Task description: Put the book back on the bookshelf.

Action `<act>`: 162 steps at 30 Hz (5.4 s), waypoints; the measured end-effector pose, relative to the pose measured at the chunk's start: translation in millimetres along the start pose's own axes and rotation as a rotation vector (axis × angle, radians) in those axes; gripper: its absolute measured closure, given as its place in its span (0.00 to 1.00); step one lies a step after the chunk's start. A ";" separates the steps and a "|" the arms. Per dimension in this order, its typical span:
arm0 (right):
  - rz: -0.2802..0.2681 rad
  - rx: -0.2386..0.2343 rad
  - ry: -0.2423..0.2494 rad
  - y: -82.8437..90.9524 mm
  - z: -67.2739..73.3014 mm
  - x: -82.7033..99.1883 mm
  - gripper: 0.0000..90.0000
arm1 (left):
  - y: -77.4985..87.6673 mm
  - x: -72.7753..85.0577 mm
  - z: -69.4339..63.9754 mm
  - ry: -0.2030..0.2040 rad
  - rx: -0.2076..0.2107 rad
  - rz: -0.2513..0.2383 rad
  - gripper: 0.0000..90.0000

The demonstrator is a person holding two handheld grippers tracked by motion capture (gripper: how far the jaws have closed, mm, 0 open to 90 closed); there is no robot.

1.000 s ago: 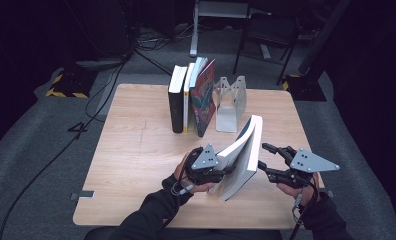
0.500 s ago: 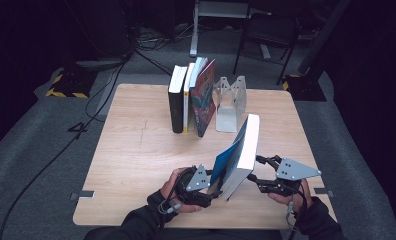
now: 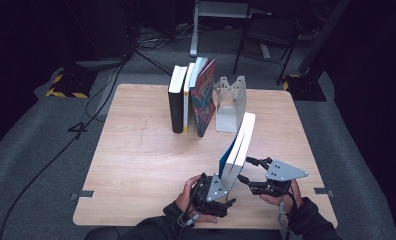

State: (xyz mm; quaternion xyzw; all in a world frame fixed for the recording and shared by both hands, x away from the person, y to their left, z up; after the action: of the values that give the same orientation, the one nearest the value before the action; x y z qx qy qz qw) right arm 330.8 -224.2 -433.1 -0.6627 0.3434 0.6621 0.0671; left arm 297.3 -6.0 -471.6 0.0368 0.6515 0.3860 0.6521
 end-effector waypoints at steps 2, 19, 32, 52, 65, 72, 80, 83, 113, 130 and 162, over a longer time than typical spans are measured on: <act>-0.001 0.004 -0.005 -0.9 -0.8 0.4 0.39 | -3.7 -0.2 0.0 0.013 -0.026 -0.006 0.23; 0.006 0.043 0.010 -4.2 -5.4 1.7 0.39 | -5.9 2.8 8.3 0.047 -0.112 -0.044 0.49; 0.020 0.094 -0.028 16.5 -35.2 8.3 0.38 | 12.8 17.0 42.6 -0.039 0.014 -0.024 0.66; 0.044 -0.062 -0.060 -19.4 -39.5 7.6 0.32 | 42.1 37.3 81.0 -0.088 0.182 0.013 0.64; 0.081 -0.091 -0.033 -17.1 -38.5 16.1 0.49 | 47.2 39.8 86.6 -0.034 0.125 0.016 0.52; 0.077 -0.161 0.005 2.5 -34.7 12.6 0.56 | 50.3 40.2 90.4 -0.001 0.116 -0.012 0.48; 0.012 -0.117 -0.002 1.9 -31.9 -8.9 0.49 | 46.8 33.6 90.0 0.020 0.074 -0.062 0.45; -0.006 -0.136 -0.006 6.4 -32.9 -12.0 0.52 | 44.3 31.6 90.1 0.023 0.063 -0.066 0.42; 0.023 -0.140 0.039 39.3 -14.5 -69.2 0.63 | 5.0 4.4 105.5 0.029 0.118 -0.089 0.21; 0.182 -0.150 -0.067 34.3 -37.7 -88.7 0.56 | -17.2 -9.7 109.7 -0.001 0.125 -0.093 0.16; 0.248 -0.105 -0.112 11.2 -34.2 -103.7 0.67 | 48.1 51.2 84.8 -0.043 -0.038 0.179 0.27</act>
State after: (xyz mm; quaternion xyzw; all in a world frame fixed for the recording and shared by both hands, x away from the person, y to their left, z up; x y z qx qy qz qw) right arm 364.9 -213.3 -329.3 -0.5799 0.3831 0.7184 -0.0310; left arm 342.4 94.5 -474.5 0.0910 0.6240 0.4540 0.6294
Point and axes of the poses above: each handheld gripper's, and its own axes: y roughly backward along the jaws, x roughly out of its underside, z roughly to its left, the point moved 1 cm from there along -y, roughly forward along the jaws, and after that the axes turned 5 degrees about -y, right-handed, at the moved point
